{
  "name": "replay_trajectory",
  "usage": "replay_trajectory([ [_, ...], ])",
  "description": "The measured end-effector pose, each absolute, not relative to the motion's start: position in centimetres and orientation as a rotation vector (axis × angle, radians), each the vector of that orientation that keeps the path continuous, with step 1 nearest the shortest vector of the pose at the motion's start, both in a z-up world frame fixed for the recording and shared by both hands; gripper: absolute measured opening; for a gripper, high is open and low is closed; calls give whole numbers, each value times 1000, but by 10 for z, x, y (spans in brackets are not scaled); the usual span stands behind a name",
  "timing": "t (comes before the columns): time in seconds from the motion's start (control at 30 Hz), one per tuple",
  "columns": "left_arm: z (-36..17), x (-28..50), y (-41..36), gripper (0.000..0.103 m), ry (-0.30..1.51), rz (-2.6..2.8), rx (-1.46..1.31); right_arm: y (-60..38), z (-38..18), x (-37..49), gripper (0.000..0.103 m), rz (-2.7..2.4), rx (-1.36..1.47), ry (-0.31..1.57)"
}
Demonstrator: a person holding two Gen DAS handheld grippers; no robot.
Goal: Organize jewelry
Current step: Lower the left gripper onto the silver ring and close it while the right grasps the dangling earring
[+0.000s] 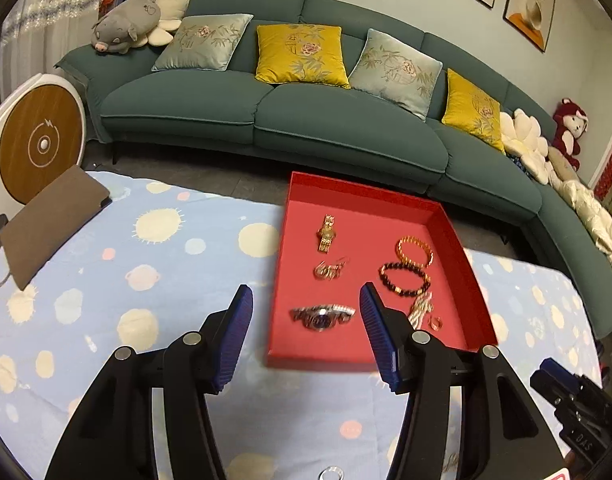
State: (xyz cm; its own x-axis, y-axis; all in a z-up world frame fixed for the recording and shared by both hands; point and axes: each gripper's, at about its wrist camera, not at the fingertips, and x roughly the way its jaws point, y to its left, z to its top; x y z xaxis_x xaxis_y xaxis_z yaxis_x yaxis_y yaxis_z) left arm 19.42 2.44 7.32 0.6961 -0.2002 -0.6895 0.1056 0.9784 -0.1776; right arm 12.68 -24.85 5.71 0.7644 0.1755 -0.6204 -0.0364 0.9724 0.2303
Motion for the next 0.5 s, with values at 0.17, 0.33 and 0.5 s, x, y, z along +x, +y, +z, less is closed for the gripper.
replay_trajectory([
  [0.17, 56, 144, 38, 54, 851, -157, -111, -235, 45, 95, 38, 145, 222, 755],
  [0.33, 46, 118, 32, 54, 879, -193, -116, -212, 15, 71, 38, 173, 214, 831],
  [0.5, 29, 112, 19, 56, 904, -222, -40, -196, -13, 69, 38, 169, 143, 891],
])
